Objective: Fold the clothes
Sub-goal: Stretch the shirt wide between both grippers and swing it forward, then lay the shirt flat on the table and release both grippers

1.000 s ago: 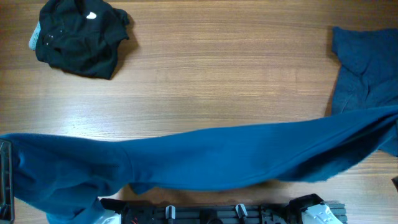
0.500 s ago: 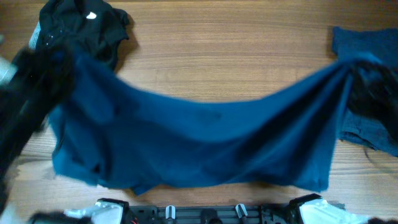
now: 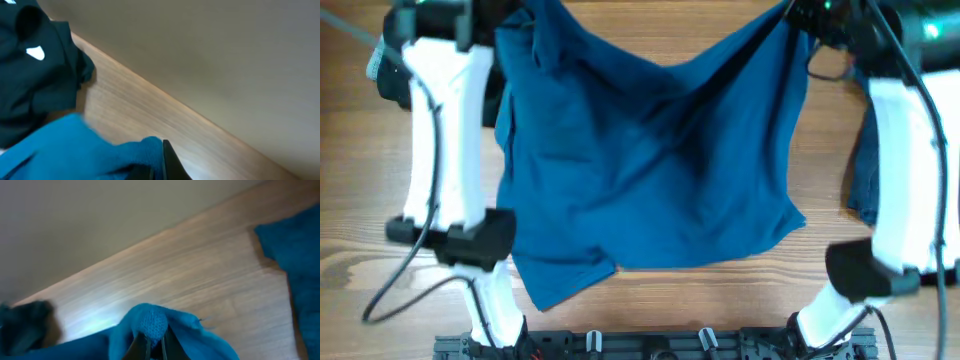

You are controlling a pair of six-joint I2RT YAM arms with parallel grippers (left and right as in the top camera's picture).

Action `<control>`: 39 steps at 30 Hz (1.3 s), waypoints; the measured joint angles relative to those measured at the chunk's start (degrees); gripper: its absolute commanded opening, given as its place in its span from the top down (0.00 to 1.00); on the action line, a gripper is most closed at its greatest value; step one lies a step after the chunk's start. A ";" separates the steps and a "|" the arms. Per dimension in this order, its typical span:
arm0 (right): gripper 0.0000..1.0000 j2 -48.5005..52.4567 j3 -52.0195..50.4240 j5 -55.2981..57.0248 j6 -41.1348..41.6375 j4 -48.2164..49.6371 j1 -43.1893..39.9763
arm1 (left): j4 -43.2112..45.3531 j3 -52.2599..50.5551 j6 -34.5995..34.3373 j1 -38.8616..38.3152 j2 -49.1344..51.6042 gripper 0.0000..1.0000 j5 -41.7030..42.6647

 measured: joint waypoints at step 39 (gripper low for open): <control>0.00 6.05 -0.11 4.02 -5.29 -5.75 -8.15 | -11.23 -0.02 8.50 -1.66 3.91 0.00 -8.68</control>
